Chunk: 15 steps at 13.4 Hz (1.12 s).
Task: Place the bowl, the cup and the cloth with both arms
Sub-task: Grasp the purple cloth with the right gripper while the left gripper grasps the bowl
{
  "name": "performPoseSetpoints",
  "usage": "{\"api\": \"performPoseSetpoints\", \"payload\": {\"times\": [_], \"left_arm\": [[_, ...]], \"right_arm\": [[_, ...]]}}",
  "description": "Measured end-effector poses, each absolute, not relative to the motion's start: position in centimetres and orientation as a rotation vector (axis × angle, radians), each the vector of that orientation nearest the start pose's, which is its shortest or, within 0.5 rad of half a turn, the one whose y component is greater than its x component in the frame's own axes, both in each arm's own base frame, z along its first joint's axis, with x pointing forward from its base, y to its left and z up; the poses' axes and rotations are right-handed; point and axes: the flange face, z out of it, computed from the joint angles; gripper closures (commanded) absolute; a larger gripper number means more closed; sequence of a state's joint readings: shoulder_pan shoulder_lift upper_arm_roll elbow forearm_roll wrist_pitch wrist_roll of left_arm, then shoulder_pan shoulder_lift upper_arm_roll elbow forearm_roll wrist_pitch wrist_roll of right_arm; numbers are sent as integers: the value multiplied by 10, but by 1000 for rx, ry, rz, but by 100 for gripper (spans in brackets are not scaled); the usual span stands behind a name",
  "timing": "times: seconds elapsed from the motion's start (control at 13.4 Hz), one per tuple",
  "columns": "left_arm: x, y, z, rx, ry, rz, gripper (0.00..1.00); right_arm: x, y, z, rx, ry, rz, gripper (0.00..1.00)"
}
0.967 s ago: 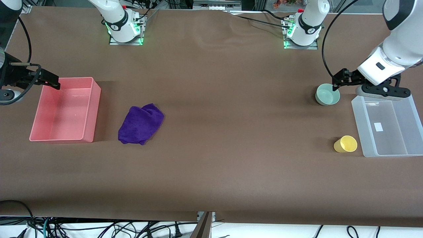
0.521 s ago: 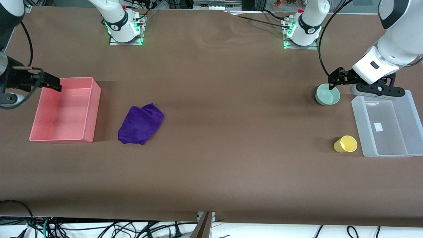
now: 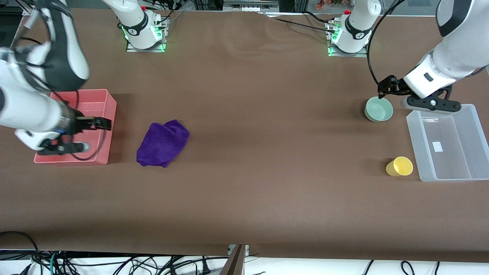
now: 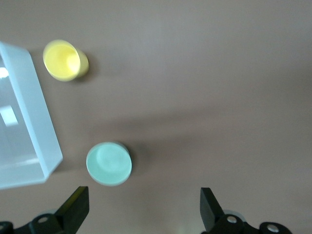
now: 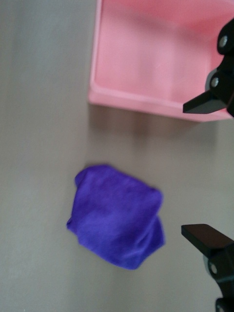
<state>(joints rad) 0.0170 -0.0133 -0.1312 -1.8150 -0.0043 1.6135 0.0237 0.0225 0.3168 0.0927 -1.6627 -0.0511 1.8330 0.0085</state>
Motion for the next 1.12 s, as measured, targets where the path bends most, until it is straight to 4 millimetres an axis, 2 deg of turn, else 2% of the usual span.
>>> {"api": "performPoseSetpoints", "payload": {"times": [0.15,0.3,0.52,0.67,0.82,0.89,0.97,1.04,1.12], "left_arm": [[535,-51,485,-3104,281,441,0],[536,-29,442,-3107,416,508,1],[530,5,384,-3049,717,474,1],[522,22,351,-3000,920,396,1],[509,39,313,-2941,1128,293,1],[500,46,293,-2915,1209,259,2],[492,53,274,-2894,1280,241,3],[486,62,258,-2877,1342,232,4],[482,74,243,-2866,1389,223,7]], "right_arm": [[623,86,357,-3146,-151,161,0],[617,113,311,-3135,-117,146,0],[616,147,253,-3116,-150,129,0],[615,155,219,-3106,-164,141,0],[612,158,198,-3102,-169,157,0],[612,159,193,-3099,-171,153,9],[612,161,189,-3098,-172,147,30],[612,162,186,-3096,-173,144,58],[612,162,183,-3095,-174,145,81]]}}
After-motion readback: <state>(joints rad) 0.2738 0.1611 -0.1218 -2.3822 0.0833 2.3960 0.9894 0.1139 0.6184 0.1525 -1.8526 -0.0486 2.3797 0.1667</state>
